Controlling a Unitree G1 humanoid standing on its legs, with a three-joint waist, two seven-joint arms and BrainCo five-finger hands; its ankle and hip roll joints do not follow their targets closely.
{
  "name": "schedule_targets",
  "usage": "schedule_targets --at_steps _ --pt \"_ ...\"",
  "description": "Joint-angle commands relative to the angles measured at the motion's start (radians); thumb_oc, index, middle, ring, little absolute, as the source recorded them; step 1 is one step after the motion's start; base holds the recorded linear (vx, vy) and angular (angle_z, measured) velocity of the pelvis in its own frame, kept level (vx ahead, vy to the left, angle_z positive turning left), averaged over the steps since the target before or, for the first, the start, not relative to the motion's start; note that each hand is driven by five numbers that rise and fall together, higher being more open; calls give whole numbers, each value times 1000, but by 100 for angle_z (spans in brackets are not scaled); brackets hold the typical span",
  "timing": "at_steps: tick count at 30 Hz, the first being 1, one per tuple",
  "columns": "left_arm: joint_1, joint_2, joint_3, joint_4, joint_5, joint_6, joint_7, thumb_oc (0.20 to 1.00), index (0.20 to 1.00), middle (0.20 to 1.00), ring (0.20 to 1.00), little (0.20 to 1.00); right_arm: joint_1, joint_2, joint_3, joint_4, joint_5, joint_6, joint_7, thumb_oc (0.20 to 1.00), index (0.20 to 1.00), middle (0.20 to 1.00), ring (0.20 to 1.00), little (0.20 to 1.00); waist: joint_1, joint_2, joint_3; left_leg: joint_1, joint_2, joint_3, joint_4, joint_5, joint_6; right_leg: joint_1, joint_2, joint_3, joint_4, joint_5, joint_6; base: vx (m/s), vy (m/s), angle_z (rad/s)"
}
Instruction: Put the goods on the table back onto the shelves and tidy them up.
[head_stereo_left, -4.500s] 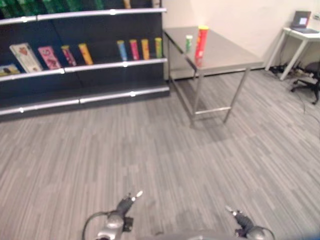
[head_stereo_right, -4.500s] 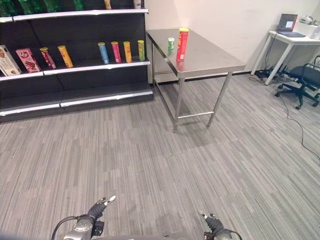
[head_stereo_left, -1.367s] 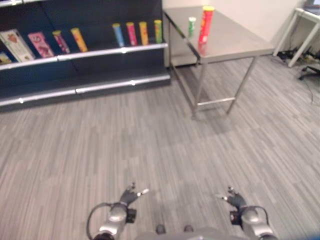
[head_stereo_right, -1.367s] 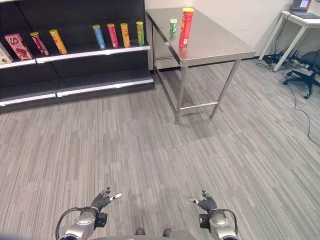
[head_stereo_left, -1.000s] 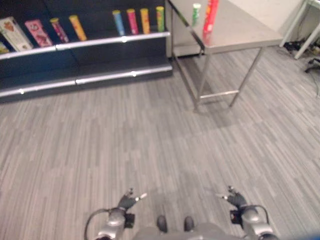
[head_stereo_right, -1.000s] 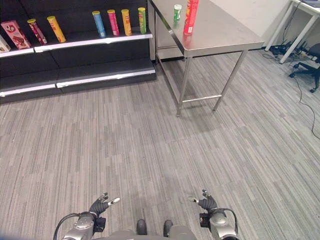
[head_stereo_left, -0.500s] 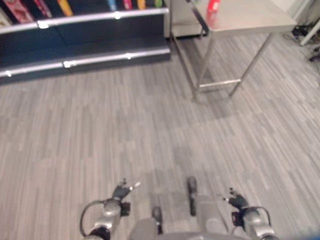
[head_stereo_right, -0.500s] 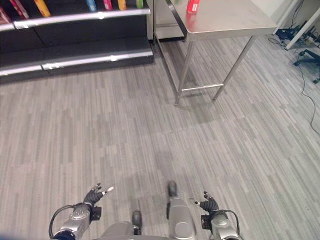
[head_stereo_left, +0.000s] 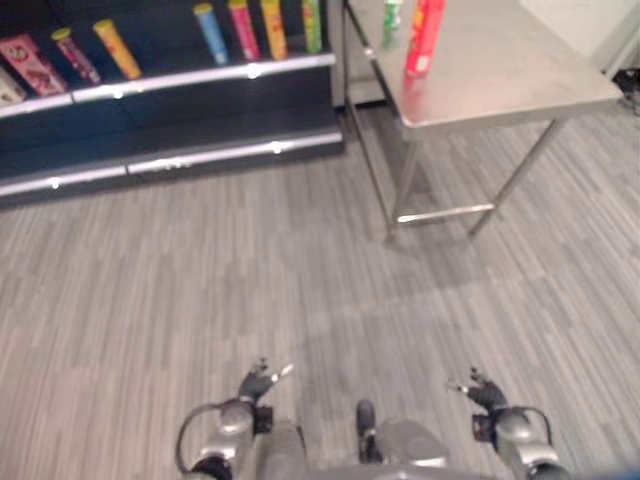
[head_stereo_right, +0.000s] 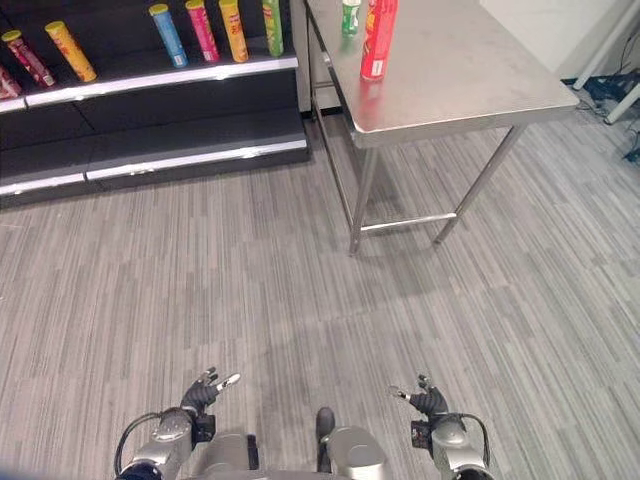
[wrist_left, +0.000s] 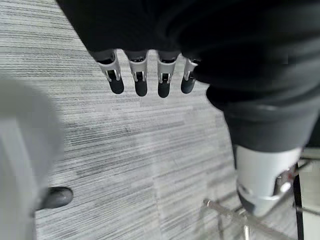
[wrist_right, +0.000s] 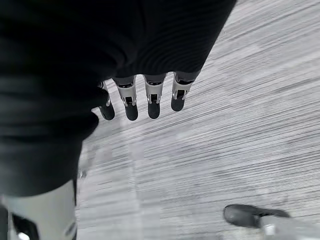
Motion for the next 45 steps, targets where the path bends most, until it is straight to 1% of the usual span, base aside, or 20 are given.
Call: schedule_targets --at_steps 1,4,9,10,11,12,15,17,18,21,22,25,28,31,36,37,38,40,42,45 --pt "37 14 -6 -36 7 -25 6 1000 1000 1000 1000 1000 6 -50 -1 -17 14 -17 -5 1000 1000 1000 1000 1000 26 38 -8 5 -5 44 -437 51 -8 93 -56 66 16 -180 165 626 137 -21" --pt "41 6 3 -5 29 -25 9 1000 1000 1000 1000 1000 11 -42 -10 8 -19 -19 -8 1000 1000 1000 1000 1000 52 55 -32 -37 -38 -22 -632 128 -50 177 -63 94 10 -214 195 614 137 -12" --pt "54 2 7 25 40 -31 3 1000 1000 1000 1000 1000 26 -29 -15 25 -62 -10 12 1000 1000 1000 1000 1000 62 56 -66 -20 -56 -67 -606 138 -46 222 -145 137 57 -208 252 498 201 -56" --pt "52 8 10 32 44 -32 7 1000 1000 1000 1000 1000 30 -24 -21 23 -64 -9 9 1000 1000 1000 1000 1000 67 38 -79 -14 -74 -57 -578 113 -31 208 -198 148 99 -135 285 427 235 -51" --pt "43 19 15 31 47 -32 12 1000 1000 1000 1000 1000 32 -16 -33 24 -53 -6 15 1000 1000 1000 1000 1000 60 24 -79 21 -99 -43 -559 68 0 138 -259 179 238 17 301 572 330 -53" --pt "40 26 16 25 52 -31 8 1000 1000 1000 1000 1000 37 -14 -36 16 -54 0 20 1000 1000 1000 1000 1000 54 20 -75 43 -117 -33 -546 40 31 103 -281 205 333 112 296 471 307 -38" --pt "14 59 16 15 59 -26 5 1000 1000 1000 1000 1000 22 -8 -37 8 -38 0 9 1000 1000 1000 1000 1000 36 35 -43 114 -128 -11 -543 -13 81 -2 -312 215 544 225 238 304 217 -6" --pt "9 70 21 8 55 -25 9 1000 1000 1000 1000 1000 22 -2 -42 6 -34 -1 4 1000 1000 1000 1000 1000 29 48 -31 150 -114 9 -546 -43 89 -43 -341 161 556 198 230 302 96 12" --pt "8 72 21 4 49 -27 8 1000 1000 1000 1000 1000 27 -4 -49 8 -32 -3 2 1000 1000 1000 1000 1000 17 53 -32 177 -112 11 -554 -60 89 -73 -329 123 522 138 220 343 67 -16" --pt "0 77 12 0 51 -26 1 1000 1000 1000 1000 1000 30 -7 -56 27 -24 -1 2 1000 1000 1000 1000 1000 -26 54 -29 239 -111 25 -562 -114 87 -175 -217 41 385 -33 228 382 27 -22" --pt "-6 76 7 -1 53 -23 -3 1000 1000 1000 1000 1000 38 -9 -56 38 -20 -3 1 1000 1000 1000 1000 1000 -57 35 -28 309 -138 29 -584 -152 89 -251 -124 7 254 -24 264 367 5 -24" --pt "-21 71 4 3 55 -24 -1 1000 1000 1000 1000 1000 45 -11 -60 71 -6 -9 -5 1000 1000 1000 1000 1000 -84 21 -23 371 -154 19 -598 -186 84 -274 -56 -18 131 2 271 369 -18 -24" --pt "-31 61 -8 -1 61 -29 -6 1000 1000 1000 1000 1000 77 -16 -68 83 -1 -11 -4 1000 1000 1000 1000 1000 -97 7 -32 387 -159 8 -558 -222 67 -222 -54 -39 63 -6 242 348 -90 34" --pt "-37 47 -14 -15 44 -34 -6 1000 1000 1000 1000 1000 96 -25 -99 113 36 -14 -13 1000 1000 1000 1000 1000 -111 25 -57 386 -114 12 -457 -183 14 -168 -31 -23 54 -21 197 302 -90 20" --pt "-37 47 -14 -15 44 -34 -6 1000 1000 1000 1000 1000 96 -25 -99 113 36 -14 -13 1000 1000 1000 1000 1000 -112 26 -57 384 -113 11 -454 -185 14 -168 -30 -24 54 -21 197 112 -41 7" --pt "-18 31 -3 -42 2 -29 -9 1000 1000 1000 1000 1000 96 -42 -127 126 78 -18 -20 1000 1000 1000 1000 1000 -96 14 -40 265 -80 -19 29 0 -36 -47 -7 10 33 -81 119 639 -187 16" --pt "-12 26 8 -34 -11 -29 4 1000 1000 1000 1000 1000 83 -50 -137 136 89 -14 -37 1000 1000 1000 1000 1000 -77 -2 -23 198 -76 -6 126 0 -19 -4 -14 29 19 -93 110 738 -168 7" --pt "-2 21 11 -37 -28 -35 3 1000 1000 1000 1000 1000 83 -52 -149 138 107 -10 -40 1000 1000 1000 1000 1000 -64 -2 -19 160 -54 19 72 -27 -6 29 -25 49 9 -100 122 299 60 -64" --pt "9 17 9 -40 -27 -36 0 1000 1000 1000 1000 1000 86 -58 -158 136 113 -9 -39 1000 1000 1000 1000 1000 -49 -1 -15 153 -20 44 -86 -67 1 53 -46 67 7 -114 145 260 142 -130" --pt "14 20 4 -36 -15 -38 9 1000 1000 1000 1000 1000 85 -69 -162 104 111 -12 -50 1000 1000 1000 1000 1000 -26 22 -23 119 -32 -27 -406 -49 -21 80 -66 100 2 -144 173 260 223 -40"
